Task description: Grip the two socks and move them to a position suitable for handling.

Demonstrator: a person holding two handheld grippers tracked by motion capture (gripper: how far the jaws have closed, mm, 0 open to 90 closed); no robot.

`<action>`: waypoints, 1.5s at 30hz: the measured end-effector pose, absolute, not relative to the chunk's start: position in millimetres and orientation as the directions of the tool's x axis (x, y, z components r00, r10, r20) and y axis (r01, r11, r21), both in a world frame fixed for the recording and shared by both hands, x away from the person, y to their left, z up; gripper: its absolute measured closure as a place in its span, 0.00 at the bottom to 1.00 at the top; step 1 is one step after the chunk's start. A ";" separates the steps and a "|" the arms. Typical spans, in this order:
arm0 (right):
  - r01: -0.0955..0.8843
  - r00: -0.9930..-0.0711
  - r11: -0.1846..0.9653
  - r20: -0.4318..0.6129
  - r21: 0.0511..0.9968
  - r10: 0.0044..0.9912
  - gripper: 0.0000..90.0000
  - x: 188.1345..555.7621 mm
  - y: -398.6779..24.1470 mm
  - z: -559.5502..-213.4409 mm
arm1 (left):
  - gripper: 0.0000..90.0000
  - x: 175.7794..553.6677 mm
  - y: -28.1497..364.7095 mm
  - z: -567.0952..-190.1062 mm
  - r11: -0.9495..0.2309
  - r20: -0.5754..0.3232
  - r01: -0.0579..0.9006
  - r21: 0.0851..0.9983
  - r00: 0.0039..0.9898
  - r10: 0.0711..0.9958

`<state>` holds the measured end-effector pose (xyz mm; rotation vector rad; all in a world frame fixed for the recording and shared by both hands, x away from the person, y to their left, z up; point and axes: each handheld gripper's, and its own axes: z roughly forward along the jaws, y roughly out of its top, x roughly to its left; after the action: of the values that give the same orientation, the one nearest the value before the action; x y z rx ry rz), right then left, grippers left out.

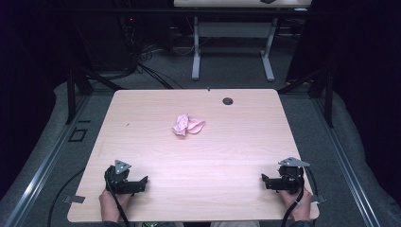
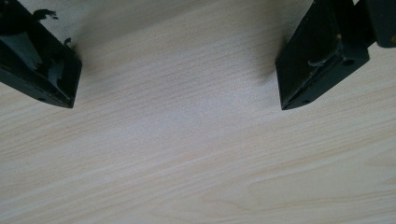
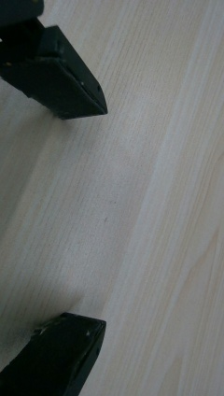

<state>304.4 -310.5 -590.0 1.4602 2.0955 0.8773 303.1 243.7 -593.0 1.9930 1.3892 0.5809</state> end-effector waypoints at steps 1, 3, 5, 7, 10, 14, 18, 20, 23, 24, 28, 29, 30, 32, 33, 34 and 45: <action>0.661 -0.345 0.240 0.004 0.711 0.938 0.00 304.4 -310.4 -590.0 | 0.00 303.3 243.6 -593.0 -0.243 0.001 0.658 0.713 0.345 0.939; 0.661 -0.345 0.240 0.004 0.712 0.939 0.00 304.4 -310.5 -590.0 | 0.00 303.3 243.4 -592.9 -0.241 0.000 0.659 0.713 0.343 0.939; 0.661 -0.344 0.239 0.005 0.711 0.939 0.00 304.4 -310.4 -590.0 | 0.00 303.5 243.2 -592.9 -0.240 0.000 0.659 0.713 0.342 0.940; 0.661 -0.344 0.239 0.005 0.711 0.939 0.00 304.5 -310.4 -590.0 | 0.00 304.0 243.3 -592.7 -0.242 0.003 0.660 0.711 0.342 0.940; 0.661 -0.344 0.238 0.005 0.712 0.939 0.00 304.5 -310.4 -590.0 | 0.00 306.2 243.7 -592.0 -0.240 -0.005 0.665 0.707 0.344 0.939; 0.661 -0.344 0.238 0.005 0.712 0.939 0.00 304.5 -310.5 -590.0 | 0.00 311.3 244.5 -583.0 -0.229 -0.025 0.661 0.715 0.351 0.936; 0.661 -0.343 0.237 0.006 0.712 0.939 0.00 304.6 -310.4 -590.0 | 0.00 321.1 240.3 -569.3 -0.238 -0.033 0.647 0.725 0.378 0.925; 0.661 -0.343 0.238 0.005 0.712 0.939 0.00 304.5 -310.4 -590.0 | 0.00 327.3 236.4 -561.5 -0.249 -0.036 0.636 0.730 0.400 0.916; 0.661 -0.343 0.237 0.005 0.712 0.939 0.00 304.5 -310.4 -590.0 | 0.00 338.2 226.6 -550.6 -0.268 -0.030 0.621 0.736 0.426 0.904; 0.663 -0.342 0.237 0.006 0.711 0.940 0.00 304.5 -310.4 -589.8 | 0.00 342.4 223.2 -546.7 -0.280 -0.029 0.617 0.736 0.441 0.897; 0.662 -0.342 0.237 0.006 0.711 0.940 0.00 304.5 -310.4 -589.9 | 0.00 360.0 207.4 -530.8 -0.306 -0.024 0.595 0.743 0.481 0.876; 0.662 -0.342 0.237 0.006 0.711 0.940 0.00 304.5 -310.4 -589.9 | 0.00 364.7 203.1 -526.8 -0.317 -0.022 0.591 0.742 0.494 0.869; 0.662 -0.342 0.237 0.005 0.711 0.940 0.00 304.5 -310.4 -589.9 | 0.00 369.6 198.4 -523.7 -0.325 -0.016 0.582 0.746 0.503 0.864; 0.662 -0.342 0.237 0.005 0.711 0.940 0.00 304.5 -310.4 -589.9 | 0.00 380.1 189.0 -519.1 -0.341 -0.009 0.573 0.746 0.519 0.855; 0.662 -0.342 0.237 0.006 0.711 0.940 0.00 304.5 -310.4 -589.9 | 0.00 385.6 184.5 -517.6 -0.346 -0.011 0.575 0.742 0.526 0.851; 0.662 -0.344 0.238 0.005 0.710 0.939 0.00 304.5 -310.5 -589.9 | 0.00 391.4 180.9 -516.4 -0.346 -0.017 0.575 0.742 0.532 0.847; 0.662 -0.342 0.237 0.006 0.711 0.940 0.00 304.5 -310.4 -589.9 | 0.07 453.0 135.3 -512.6 -0.360 -0.039 0.591 0.722 0.554 0.831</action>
<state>304.5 -310.4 -589.9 1.4669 2.0902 0.8783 453.0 135.3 -512.6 2.0858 1.1388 0.4378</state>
